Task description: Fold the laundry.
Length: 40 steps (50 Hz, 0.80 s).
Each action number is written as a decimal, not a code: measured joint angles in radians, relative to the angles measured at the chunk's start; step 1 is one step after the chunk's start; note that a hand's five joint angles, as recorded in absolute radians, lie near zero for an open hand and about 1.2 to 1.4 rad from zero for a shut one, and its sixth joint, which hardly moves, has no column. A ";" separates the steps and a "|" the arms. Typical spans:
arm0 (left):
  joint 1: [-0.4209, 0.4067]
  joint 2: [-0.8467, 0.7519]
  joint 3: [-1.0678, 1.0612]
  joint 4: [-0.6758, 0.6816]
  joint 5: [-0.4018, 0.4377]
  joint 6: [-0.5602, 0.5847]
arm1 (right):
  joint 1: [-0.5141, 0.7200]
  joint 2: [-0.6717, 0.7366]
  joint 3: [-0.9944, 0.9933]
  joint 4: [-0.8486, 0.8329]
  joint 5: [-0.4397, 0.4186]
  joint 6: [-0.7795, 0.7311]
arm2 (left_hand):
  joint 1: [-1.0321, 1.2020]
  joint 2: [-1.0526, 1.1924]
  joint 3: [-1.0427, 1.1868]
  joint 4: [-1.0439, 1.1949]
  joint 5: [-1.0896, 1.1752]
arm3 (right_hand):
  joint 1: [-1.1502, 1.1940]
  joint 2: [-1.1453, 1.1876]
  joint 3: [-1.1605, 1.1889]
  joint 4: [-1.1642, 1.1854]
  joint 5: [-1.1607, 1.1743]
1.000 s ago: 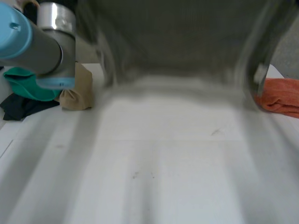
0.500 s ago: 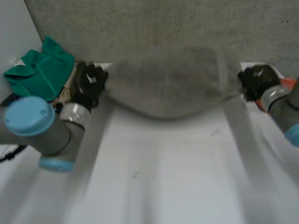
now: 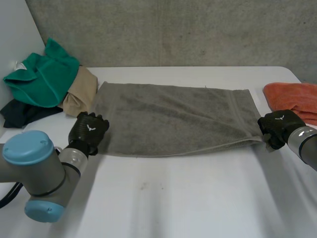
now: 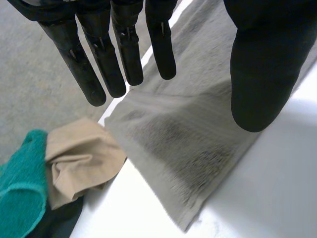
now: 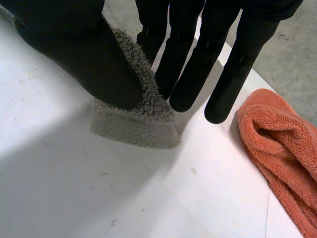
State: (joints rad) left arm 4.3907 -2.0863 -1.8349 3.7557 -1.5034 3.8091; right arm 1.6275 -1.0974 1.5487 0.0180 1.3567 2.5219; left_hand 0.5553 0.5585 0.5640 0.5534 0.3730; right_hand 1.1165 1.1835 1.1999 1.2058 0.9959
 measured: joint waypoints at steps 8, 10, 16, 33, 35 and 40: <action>0.047 -0.010 0.026 -0.017 0.002 -0.047 | 0.000 0.004 0.000 -0.008 -0.006 0.008 | 0.019 0.017 0.013 0.017 0.022 | 0.000 0.000 0.000 0.000 0.000; 0.062 -0.017 0.038 -0.028 0.005 -0.063 | 0.001 0.005 0.001 -0.009 -0.006 0.009 | 0.143 0.127 0.120 0.131 0.136 | 0.000 0.000 0.000 0.000 0.000; 0.087 -0.052 0.067 -0.074 0.043 -0.085 | 0.003 0.005 0.005 -0.009 -0.006 0.009 | 0.155 0.149 0.143 0.156 0.159 | 0.000 0.000 0.000 0.000 0.000; 0.216 0.016 0.114 -0.355 0.251 -0.087 | 0.003 0.006 0.013 -0.016 -0.008 0.007 | -0.054 -0.058 -0.057 -0.061 -0.058 | 0.000 0.000 0.000 0.000 0.000; 0.233 0.013 0.127 -0.360 0.268 -0.087 | 0.004 0.007 0.013 -0.017 -0.008 0.006 | -0.053 -0.057 -0.057 -0.059 -0.054 | 0.000 0.000 0.000 0.000 0.000; 0.252 -0.012 0.168 -0.358 0.283 -0.086 | 0.006 0.012 0.013 -0.017 -0.008 0.006 | -0.050 -0.045 -0.050 -0.037 -0.028 | 0.000 0.000 0.000 0.000 0.000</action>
State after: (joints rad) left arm 4.6422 -2.0983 -1.6664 3.3973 -1.2203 3.7227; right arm 1.6334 -1.0850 1.5617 0.0014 1.3483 2.5280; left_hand 0.5057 0.5135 0.5144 0.5167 0.3453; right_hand 1.1165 1.1835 1.1999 1.2059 0.9960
